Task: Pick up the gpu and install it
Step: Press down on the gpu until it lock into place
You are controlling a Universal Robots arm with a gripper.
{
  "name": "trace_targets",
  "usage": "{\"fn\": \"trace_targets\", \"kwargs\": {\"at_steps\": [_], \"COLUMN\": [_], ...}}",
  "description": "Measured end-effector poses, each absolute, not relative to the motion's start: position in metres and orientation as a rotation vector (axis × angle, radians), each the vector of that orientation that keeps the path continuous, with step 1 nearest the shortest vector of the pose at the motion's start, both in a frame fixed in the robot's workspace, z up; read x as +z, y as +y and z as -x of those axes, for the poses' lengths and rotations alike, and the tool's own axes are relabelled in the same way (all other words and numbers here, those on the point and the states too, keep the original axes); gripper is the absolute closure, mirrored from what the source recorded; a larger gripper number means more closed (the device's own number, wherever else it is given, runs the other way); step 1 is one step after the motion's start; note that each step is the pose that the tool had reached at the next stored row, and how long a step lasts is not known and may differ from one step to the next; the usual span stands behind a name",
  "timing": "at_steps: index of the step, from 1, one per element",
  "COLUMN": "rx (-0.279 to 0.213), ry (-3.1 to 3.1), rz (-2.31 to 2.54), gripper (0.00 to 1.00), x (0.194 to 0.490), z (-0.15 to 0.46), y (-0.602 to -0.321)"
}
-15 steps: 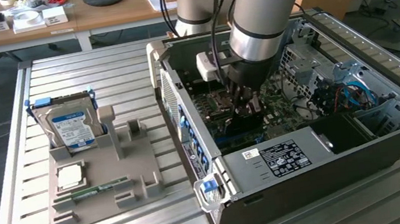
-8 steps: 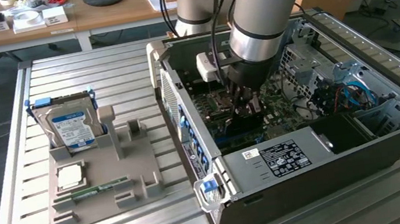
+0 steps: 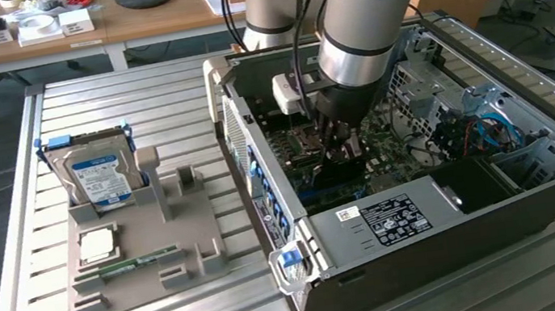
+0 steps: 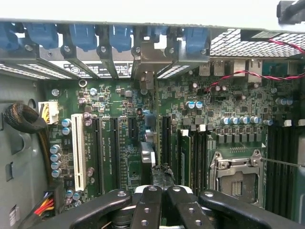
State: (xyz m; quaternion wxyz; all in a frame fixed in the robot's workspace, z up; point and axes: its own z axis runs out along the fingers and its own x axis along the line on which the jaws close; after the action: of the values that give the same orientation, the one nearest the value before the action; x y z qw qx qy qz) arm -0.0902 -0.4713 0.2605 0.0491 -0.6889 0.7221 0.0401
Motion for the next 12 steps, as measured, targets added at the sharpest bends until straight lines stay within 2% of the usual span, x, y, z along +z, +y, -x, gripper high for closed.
{"fn": "trace_targets", "kwargs": {"at_steps": [12], "rx": [0.122], "ry": [2.200], "rz": [2.099], "gripper": [0.89], "x": [0.2579], "z": [0.0918], "y": [-0.4713]}}
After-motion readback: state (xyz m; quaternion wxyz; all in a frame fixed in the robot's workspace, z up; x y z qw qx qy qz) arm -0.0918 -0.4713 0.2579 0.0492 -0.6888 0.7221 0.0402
